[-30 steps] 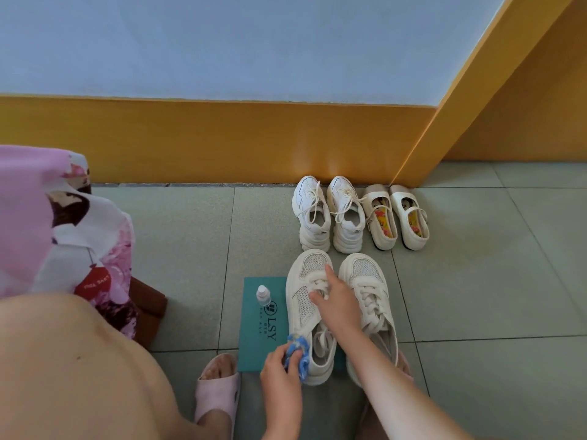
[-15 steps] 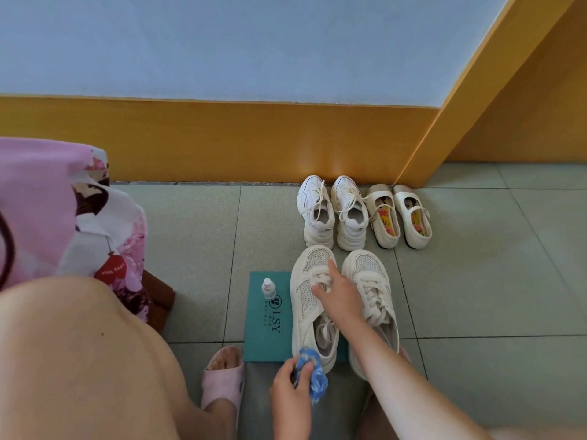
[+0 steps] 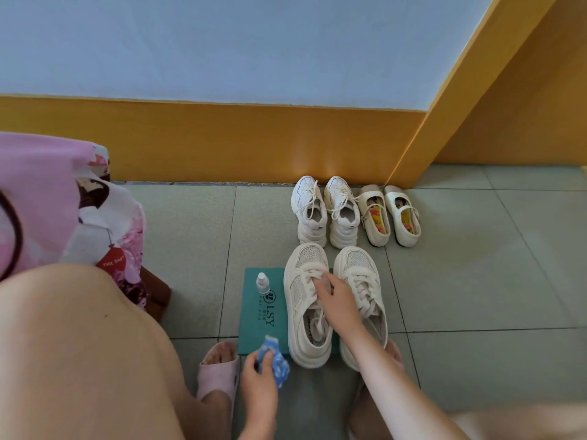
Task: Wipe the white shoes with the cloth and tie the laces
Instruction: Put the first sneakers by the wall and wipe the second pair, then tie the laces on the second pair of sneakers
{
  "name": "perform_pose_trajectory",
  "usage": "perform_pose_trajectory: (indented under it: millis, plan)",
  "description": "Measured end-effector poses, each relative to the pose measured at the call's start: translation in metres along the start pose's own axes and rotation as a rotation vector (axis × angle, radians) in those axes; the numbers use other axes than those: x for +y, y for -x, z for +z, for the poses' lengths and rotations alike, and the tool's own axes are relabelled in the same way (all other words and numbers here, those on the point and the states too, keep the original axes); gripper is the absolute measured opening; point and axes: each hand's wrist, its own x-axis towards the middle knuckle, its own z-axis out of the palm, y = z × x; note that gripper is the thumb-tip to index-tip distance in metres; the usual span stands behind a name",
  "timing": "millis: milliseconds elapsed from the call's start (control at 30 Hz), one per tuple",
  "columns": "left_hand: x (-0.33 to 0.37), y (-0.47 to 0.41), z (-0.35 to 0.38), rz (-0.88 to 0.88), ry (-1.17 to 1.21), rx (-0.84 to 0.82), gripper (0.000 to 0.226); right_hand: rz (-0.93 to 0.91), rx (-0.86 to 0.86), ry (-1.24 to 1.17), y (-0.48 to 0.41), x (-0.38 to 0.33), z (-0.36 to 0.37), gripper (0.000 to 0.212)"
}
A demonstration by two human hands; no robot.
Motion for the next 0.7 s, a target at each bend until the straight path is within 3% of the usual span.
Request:
perform_pose_trajectory:
  millis: [167,300,500,600,700]
  plan:
    - [0.015,-0.025,0.000,0.030,0.007,0.031,0.016,0.049,0.078,0.006,0.021,0.011,-0.010,0.041]
    - [0.031,-0.038,0.005,0.058,0.018,0.011,0.022,0.223,-0.069,0.101,0.040,0.023,-0.003,0.037]
    - [0.029,-0.056,0.005,0.031,-0.004,0.020,0.031,0.118,0.072,0.201,0.054,0.027,0.008,0.034]
    - [0.029,-0.059,0.005,0.002,0.024,-0.078,0.033,0.127,0.068,0.184,0.054,0.029,0.007,0.040]
    - [0.028,-0.055,0.006,0.077,-0.045,-0.072,0.033,0.124,0.075,0.208,0.053,0.029,0.006,0.040]
